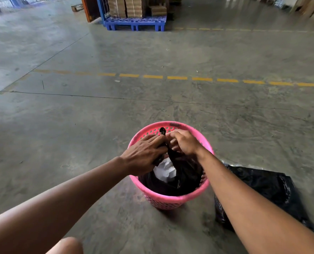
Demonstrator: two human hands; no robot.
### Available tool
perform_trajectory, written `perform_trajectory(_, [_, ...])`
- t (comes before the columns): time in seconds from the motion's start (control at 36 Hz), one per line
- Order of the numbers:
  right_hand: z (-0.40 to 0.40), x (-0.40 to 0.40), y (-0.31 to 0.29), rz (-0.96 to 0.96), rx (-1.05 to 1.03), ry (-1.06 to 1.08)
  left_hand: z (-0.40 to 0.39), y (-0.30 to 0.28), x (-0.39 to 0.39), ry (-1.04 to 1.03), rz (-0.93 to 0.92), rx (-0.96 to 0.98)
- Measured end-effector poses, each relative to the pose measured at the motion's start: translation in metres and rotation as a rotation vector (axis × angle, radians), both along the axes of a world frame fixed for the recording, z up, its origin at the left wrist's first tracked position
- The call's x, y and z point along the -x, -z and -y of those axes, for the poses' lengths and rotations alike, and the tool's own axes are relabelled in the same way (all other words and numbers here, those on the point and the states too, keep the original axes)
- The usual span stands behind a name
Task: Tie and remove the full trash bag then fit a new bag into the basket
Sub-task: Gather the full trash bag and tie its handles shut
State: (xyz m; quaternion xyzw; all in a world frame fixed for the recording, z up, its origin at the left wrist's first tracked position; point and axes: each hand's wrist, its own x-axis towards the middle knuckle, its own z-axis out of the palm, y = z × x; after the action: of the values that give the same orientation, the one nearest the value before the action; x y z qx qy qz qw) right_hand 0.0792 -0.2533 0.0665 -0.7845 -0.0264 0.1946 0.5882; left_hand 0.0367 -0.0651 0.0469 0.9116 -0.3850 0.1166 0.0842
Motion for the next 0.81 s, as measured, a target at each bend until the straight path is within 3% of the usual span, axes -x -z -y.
perform_trajectory(0.08, [0.007, 0.010, -0.004, -0.205, -0.251, -0.003, 0.009, 0.000, 0.004, 0.029, -0.002, 0.032])
perform_trajectory(0.17, [0.007, 0.012, 0.001, -0.175, -0.405, 0.066, 0.015, -0.002, 0.001, 0.036, -0.013, 0.053])
perform_trajectory(0.31, [0.011, 0.000, 0.013, -0.067, -0.242, 0.288, 0.021, 0.007, 0.003, 0.016, -0.082, 0.091])
perform_trajectory(0.44, [0.021, -0.014, 0.029, -0.003, -0.007, 0.466, 0.009, 0.025, 0.012, -0.171, -0.203, 0.236])
perform_trajectory(0.61, [0.040, -0.029, 0.039, -0.032, 0.146, 0.630, -0.016, 0.049, 0.030, -0.272, -0.369, 0.173])
perform_trajectory(0.81, [0.053, -0.036, 0.048, -0.043, 0.223, 0.715, -0.040, 0.055, 0.034, -0.327, -0.278, 0.066])
